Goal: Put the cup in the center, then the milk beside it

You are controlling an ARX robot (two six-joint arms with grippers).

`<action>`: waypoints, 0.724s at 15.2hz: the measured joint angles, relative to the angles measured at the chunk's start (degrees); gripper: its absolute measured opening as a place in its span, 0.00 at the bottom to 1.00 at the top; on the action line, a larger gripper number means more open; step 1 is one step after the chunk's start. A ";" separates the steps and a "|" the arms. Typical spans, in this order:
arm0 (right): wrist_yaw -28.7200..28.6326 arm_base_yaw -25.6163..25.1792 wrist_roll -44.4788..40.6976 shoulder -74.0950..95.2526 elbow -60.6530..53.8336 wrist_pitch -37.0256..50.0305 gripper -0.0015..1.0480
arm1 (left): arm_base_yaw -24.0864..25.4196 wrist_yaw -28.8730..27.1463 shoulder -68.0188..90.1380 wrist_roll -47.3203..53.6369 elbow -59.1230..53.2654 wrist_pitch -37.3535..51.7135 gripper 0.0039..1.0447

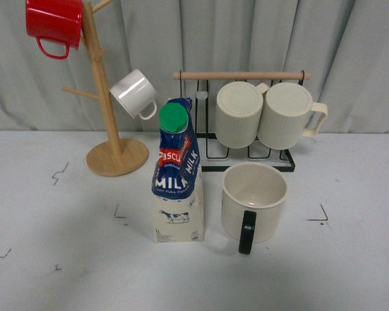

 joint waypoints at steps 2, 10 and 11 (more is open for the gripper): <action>-0.17 0.02 0.00 0.00 -0.02 0.09 0.94 | 4.00 -1.57 -4.79 0.00 -3.89 -0.35 0.44; -0.20 0.02 0.00 0.00 -0.02 0.09 0.94 | 7.58 2.58 -12.07 0.00 -6.95 -3.96 0.09; -0.20 0.02 0.00 0.00 -0.02 0.09 0.94 | 8.04 3.04 -12.98 0.00 -7.54 -4.61 0.04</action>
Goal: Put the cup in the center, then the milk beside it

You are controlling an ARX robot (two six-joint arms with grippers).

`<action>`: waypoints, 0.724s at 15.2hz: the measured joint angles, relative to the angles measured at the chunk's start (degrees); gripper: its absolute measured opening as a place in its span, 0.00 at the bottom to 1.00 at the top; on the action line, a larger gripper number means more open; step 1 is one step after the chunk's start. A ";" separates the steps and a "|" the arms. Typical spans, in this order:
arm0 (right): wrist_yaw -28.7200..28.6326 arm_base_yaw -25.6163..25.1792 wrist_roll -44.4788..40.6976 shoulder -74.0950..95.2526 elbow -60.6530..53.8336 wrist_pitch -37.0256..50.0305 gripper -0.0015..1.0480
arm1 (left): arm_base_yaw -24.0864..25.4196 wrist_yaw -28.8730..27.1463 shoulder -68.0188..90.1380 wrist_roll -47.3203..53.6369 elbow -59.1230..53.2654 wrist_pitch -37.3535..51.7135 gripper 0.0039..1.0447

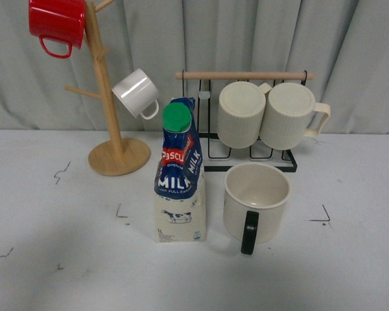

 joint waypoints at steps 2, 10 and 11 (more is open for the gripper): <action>0.00 0.00 0.00 0.00 0.00 0.00 0.94 | 1.77 1.64 -4.55 0.13 -1.31 -2.58 0.01; 0.00 0.00 0.00 0.00 0.00 0.04 0.94 | 8.15 8.31 -19.28 0.20 -4.46 -12.96 0.01; 0.00 0.00 0.00 0.00 0.00 0.02 0.94 | 8.15 8.28 -20.85 0.20 -4.46 -14.84 0.01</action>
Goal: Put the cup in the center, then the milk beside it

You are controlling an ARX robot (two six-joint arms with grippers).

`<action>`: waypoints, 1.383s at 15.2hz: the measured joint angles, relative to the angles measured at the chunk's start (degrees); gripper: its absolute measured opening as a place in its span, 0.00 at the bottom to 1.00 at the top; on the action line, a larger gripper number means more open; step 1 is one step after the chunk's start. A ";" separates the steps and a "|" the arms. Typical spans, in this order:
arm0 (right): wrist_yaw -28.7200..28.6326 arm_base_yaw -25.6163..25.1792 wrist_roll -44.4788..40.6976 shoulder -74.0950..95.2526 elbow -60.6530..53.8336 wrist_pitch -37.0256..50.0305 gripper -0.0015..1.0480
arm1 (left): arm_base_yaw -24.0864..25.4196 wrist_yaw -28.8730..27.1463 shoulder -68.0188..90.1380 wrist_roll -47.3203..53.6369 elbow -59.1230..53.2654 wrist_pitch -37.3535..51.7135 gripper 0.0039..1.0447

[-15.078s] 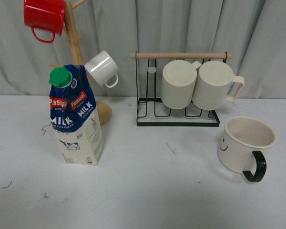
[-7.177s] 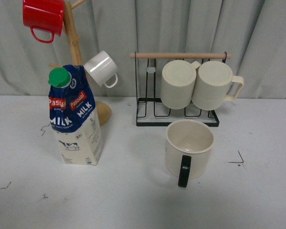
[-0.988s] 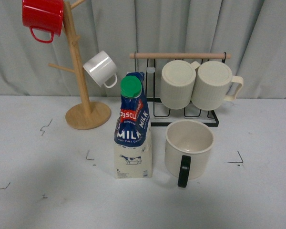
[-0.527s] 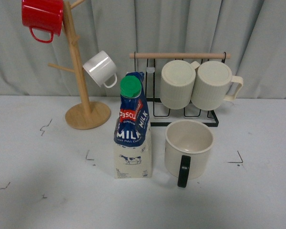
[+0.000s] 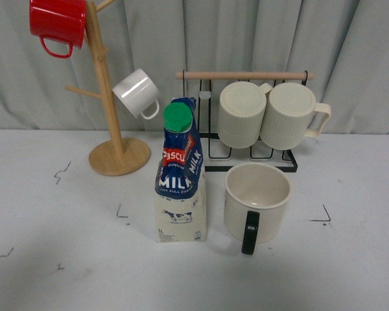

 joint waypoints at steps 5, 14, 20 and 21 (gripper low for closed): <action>0.00 0.00 0.00 0.00 0.00 0.00 0.94 | 0.00 0.02 -7.02 0.00 0.00 -6.82 0.01; -0.02 0.00 0.00 0.00 0.00 -0.02 0.94 | 0.00 0.00 -19.85 -0.02 0.02 -20.11 0.04; -0.02 0.00 0.00 0.00 0.00 0.00 0.94 | 0.00 0.02 -19.85 -0.02 0.02 -20.31 0.79; -0.02 0.00 0.00 0.00 0.00 0.02 0.94 | 0.00 0.02 -19.85 0.00 0.02 -20.31 0.89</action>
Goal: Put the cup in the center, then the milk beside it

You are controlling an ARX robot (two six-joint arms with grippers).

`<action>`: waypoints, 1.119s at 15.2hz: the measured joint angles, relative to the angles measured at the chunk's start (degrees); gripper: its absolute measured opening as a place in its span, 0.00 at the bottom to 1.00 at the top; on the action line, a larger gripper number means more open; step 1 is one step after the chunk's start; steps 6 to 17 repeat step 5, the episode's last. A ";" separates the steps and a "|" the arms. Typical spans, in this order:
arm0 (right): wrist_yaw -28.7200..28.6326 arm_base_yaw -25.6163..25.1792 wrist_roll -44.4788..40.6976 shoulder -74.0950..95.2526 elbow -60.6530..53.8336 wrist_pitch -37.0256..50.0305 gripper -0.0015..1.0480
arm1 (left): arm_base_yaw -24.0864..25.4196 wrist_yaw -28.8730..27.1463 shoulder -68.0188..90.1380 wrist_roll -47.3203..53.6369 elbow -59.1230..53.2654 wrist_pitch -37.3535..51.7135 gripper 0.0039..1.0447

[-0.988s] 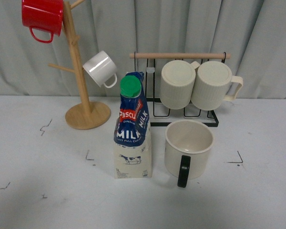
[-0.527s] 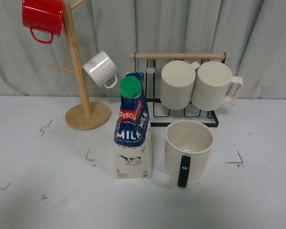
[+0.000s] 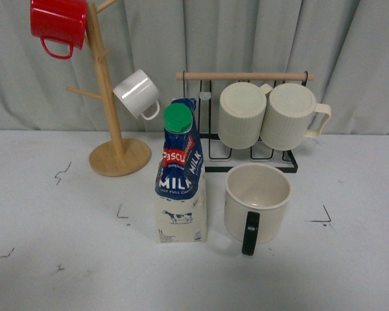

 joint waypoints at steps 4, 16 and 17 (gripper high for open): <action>0.00 0.00 0.00 0.00 0.00 0.00 0.94 | 0.00 0.00 0.00 0.04 0.00 0.00 0.94; 0.00 0.00 0.00 0.00 0.00 -0.02 0.94 | 0.00 0.00 0.00 0.04 0.00 0.00 0.94; 0.00 0.00 0.00 0.00 0.00 -0.02 0.94 | 0.00 0.00 0.00 0.04 0.00 0.00 0.94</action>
